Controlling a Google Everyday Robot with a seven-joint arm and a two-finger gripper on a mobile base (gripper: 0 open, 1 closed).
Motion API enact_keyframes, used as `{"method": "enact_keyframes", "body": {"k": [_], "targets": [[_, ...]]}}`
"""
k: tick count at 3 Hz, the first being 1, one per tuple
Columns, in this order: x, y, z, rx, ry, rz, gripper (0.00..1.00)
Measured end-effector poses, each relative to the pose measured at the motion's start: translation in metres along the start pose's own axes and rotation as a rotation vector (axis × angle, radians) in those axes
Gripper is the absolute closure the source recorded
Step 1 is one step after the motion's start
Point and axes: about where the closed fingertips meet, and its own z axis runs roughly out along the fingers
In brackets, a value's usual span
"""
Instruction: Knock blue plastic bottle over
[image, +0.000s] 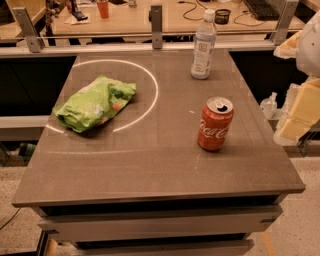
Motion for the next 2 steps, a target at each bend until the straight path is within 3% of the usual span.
{"method": "enact_keyframes", "body": {"k": [1,2], "targets": [[0.000,0.000,0.000,0.000,0.000,0.000,0.00],[0.000,-0.011,-0.006,0.044,-0.046,0.056,0.00]]}}
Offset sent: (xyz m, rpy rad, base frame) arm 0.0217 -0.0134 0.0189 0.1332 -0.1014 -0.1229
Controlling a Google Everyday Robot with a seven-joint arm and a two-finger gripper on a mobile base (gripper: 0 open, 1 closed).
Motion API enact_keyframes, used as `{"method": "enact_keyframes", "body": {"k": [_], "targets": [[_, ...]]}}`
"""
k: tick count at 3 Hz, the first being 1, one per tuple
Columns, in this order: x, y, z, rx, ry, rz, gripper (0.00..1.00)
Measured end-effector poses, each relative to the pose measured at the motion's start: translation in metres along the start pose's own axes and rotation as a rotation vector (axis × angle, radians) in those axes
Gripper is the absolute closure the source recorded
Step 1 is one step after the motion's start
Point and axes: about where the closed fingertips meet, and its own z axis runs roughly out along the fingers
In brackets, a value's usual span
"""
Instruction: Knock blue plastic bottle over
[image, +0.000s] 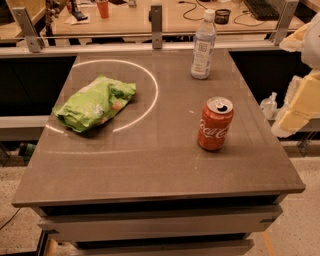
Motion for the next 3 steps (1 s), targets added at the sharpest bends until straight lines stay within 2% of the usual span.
{"method": "enact_keyframes", "body": {"k": [1,2,3], "targets": [[0.006,-0.015,0.004,0.071,-0.073,0.135,0.00],[0.017,-0.031,0.017,0.133,-0.211,0.287,0.00],[0.025,-0.052,0.022,0.199,-0.380,0.387,0.00]]}}
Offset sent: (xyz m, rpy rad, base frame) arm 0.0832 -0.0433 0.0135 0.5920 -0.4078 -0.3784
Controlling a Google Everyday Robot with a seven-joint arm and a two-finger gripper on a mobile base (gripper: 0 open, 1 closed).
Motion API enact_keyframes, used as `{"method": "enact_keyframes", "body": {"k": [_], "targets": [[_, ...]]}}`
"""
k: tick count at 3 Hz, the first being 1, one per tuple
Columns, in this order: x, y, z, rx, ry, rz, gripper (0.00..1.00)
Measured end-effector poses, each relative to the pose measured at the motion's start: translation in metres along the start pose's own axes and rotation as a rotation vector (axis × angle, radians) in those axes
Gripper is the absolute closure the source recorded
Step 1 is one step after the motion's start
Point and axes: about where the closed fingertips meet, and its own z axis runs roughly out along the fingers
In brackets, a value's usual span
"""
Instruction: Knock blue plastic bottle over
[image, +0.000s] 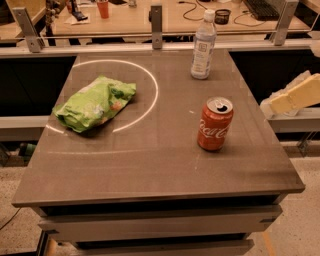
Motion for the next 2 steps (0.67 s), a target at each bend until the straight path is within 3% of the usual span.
{"method": "enact_keyframes", "body": {"k": [1,2], "targets": [[-0.003,-0.037,0.008,0.066,-0.152,0.044,0.00],[0.005,-0.067,0.018,0.079,-0.209,0.061,0.00]]}}
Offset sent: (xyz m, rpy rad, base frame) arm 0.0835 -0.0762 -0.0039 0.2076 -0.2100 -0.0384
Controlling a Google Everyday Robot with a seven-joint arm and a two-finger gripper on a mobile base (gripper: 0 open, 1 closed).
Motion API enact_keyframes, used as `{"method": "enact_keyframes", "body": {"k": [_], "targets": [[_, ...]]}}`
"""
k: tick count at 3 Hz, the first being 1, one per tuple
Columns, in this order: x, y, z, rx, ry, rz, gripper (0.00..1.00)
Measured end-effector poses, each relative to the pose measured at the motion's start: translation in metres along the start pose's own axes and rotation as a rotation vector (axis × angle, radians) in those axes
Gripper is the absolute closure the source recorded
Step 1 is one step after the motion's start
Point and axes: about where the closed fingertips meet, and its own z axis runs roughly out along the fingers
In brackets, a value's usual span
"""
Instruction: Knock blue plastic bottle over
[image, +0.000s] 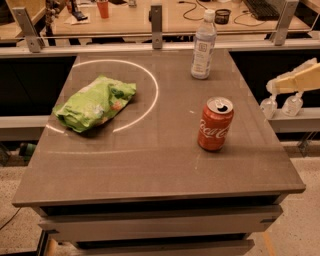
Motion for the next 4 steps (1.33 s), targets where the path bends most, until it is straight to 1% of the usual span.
{"method": "enact_keyframes", "body": {"k": [1,2,3,4], "targets": [[0.021,-0.033,0.045,-0.086,-0.027,0.020,0.00],[0.021,-0.032,0.045,-0.087,-0.027,0.020,0.00],[0.018,-0.032,0.065,-0.119,-0.058,-0.002,0.00],[0.013,-0.036,0.091,-0.156,-0.138,0.016,0.00]]}}
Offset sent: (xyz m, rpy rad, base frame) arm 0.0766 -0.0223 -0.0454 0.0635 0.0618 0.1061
